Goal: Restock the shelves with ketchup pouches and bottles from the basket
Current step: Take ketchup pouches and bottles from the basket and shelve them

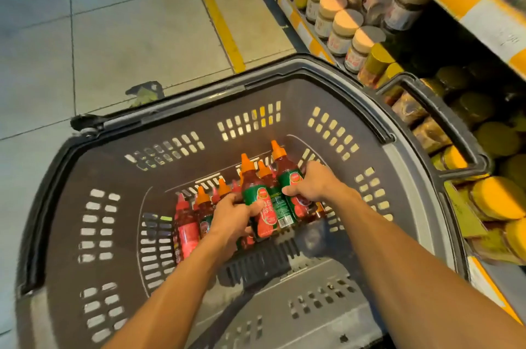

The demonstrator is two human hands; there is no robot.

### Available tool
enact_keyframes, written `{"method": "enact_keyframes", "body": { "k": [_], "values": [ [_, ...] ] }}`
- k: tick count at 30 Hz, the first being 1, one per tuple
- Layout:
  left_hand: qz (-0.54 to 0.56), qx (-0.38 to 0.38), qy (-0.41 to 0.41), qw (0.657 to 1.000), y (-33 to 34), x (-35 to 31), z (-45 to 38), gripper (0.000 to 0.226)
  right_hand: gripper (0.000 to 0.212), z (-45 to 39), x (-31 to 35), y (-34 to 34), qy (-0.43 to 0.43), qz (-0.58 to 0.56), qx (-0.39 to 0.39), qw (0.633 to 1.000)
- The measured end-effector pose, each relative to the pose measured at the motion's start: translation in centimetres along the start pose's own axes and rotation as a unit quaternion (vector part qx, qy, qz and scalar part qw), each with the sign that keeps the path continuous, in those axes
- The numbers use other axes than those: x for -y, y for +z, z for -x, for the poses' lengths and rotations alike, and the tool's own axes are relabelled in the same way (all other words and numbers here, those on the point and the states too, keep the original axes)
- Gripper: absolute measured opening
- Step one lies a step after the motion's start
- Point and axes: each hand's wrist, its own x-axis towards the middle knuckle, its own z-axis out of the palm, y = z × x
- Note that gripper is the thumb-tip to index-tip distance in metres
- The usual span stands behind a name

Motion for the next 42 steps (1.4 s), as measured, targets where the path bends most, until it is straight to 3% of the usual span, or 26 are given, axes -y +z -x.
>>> {"method": "enact_keyframes", "body": {
  "k": [4,12,18,21,24,28,32,37,42],
  "values": [
    [0.035,0.069,0.044,0.996,-1.7,-1.6,3.5,0.027,0.061,4.1,1.7,-2.2,-0.022,-0.023,-0.028,0.999],
    [0.119,0.184,0.139,0.966,-3.0,-6.3,13.1,0.049,0.049,17.3,5.2,-9.0,-0.090,-0.161,-0.144,0.972],
    [0.069,0.252,0.217,0.940,-0.3,-9.0,20.9,0.050,0.036,30.1,3.6,-12.4,-0.136,-0.276,-0.252,0.918],
    [0.056,0.314,0.235,0.918,2.5,-9.8,24.4,0.038,0.039,35.9,0.7,-13.4,-0.136,-0.289,-0.325,0.890],
    [0.041,0.378,0.247,0.891,6.3,-10.3,27.9,0.041,0.039,40.9,-3.2,-14.0,-0.131,-0.312,-0.397,0.853],
    [0.003,0.439,0.271,0.857,12.5,-10.3,32.3,0.039,0.045,46.2,-9.5,-13.4,-0.089,-0.339,-0.473,0.808],
    [-0.059,0.470,0.277,0.836,19.1,-8.2,35.8,0.060,0.048,49.7,-16.7,-11.0,-0.022,-0.368,-0.510,0.777],
    [-0.153,0.482,0.276,0.817,26.7,-1.5,37.0,0.061,0.050,51.3,-25.7,-5.9,0.107,-0.382,-0.545,0.739],
    [-0.246,0.467,0.247,0.813,32.4,7.5,34.1,0.045,0.051,50.5,-33.3,-0.6,0.195,-0.399,-0.558,0.701]
  ]
}}
